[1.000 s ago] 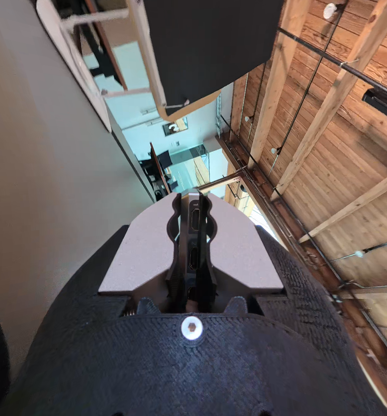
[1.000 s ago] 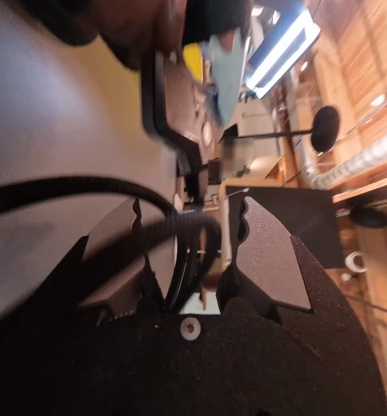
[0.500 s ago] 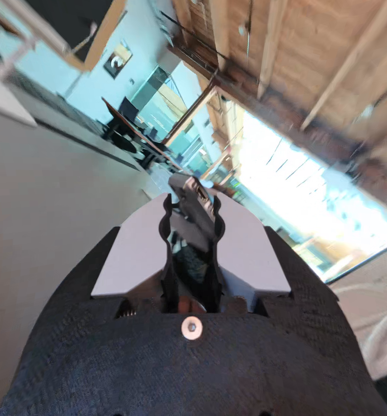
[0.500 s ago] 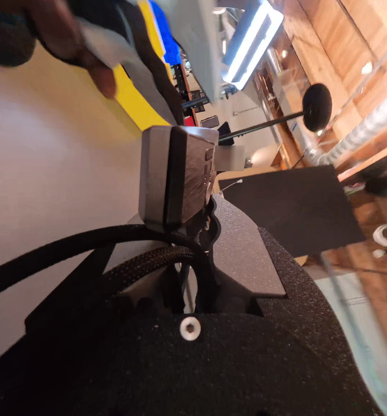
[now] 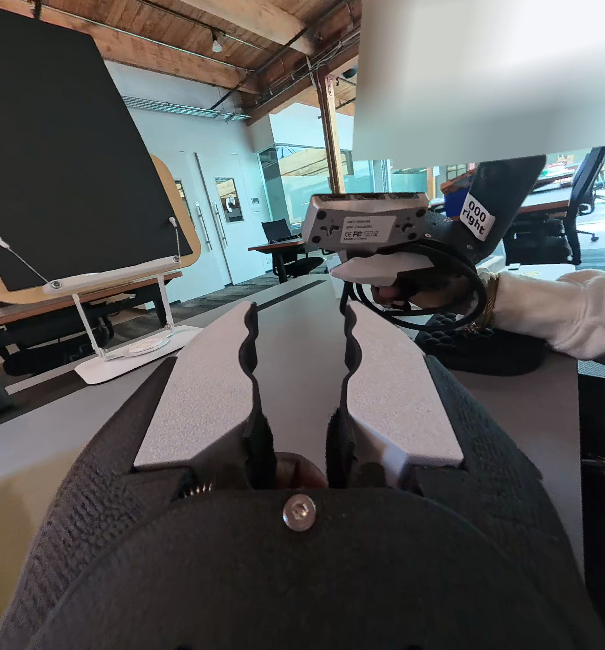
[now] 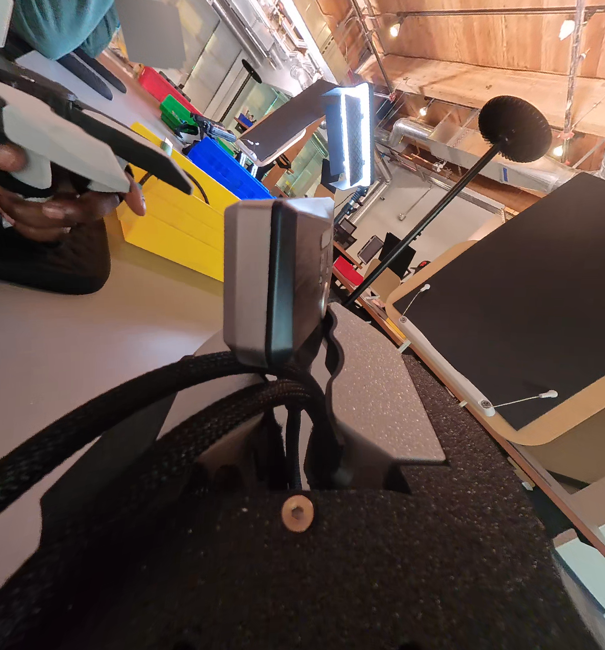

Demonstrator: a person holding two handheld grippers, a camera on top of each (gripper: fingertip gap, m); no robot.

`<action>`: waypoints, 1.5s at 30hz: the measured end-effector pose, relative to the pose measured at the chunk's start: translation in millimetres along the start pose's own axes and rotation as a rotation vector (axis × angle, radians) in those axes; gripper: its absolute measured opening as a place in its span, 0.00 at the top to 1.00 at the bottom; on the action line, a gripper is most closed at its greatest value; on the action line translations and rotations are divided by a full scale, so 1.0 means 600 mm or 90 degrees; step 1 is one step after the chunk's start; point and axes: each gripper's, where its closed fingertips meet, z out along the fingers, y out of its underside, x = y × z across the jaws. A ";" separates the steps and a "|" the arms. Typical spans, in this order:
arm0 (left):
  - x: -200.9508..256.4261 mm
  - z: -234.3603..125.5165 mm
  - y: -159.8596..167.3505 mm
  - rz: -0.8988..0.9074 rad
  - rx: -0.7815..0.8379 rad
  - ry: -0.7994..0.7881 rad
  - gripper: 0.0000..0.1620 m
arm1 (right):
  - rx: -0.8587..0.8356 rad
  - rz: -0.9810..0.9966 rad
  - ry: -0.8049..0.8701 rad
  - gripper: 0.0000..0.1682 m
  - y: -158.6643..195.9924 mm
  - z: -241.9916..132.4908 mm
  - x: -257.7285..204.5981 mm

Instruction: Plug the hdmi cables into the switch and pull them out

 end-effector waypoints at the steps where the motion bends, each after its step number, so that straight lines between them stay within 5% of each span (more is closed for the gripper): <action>1: 0.003 0.001 0.001 0.008 -0.004 0.003 0.71 | 0.002 0.004 0.004 0.84 0.000 -0.001 0.002; 8: -0.005 -0.013 -0.020 0.070 -0.013 0.005 0.71 | 0.020 0.021 0.015 0.84 -0.004 -0.006 0.010; 15: -0.230 -0.098 -0.123 0.231 -0.108 -0.129 0.77 | 0.020 0.019 -0.001 0.84 -0.003 -0.002 0.003; 19: -0.410 -0.111 -0.019 0.319 -0.327 -0.123 0.68 | 0.017 0.016 -0.003 0.84 -0.003 -0.001 0.001; 23: -0.506 -0.088 0.079 0.378 -0.390 -0.104 0.66 | 0.020 0.026 0.001 0.84 -0.002 -0.001 0.005; 31: -0.532 -0.034 0.177 0.404 -0.454 -0.028 0.67 | 0.012 0.027 -0.019 0.83 0.003 0.006 -0.004; 33: -0.537 -0.029 0.193 0.446 -0.474 -0.032 0.73 | 0.011 0.025 -0.021 0.83 0.003 0.006 -0.005; 34: -0.540 -0.028 0.194 0.472 -0.474 -0.048 0.85 | 0.012 0.025 -0.020 0.83 0.003 0.006 -0.005; 38: -0.546 -0.037 0.143 0.575 -0.456 -0.146 0.93 | 0.016 0.026 -0.013 0.83 0.001 0.003 -0.001; 45: -0.477 -0.070 -0.060 0.865 -0.451 -0.395 0.93 | -0.028 0.009 0.017 0.84 0.013 0.011 0.012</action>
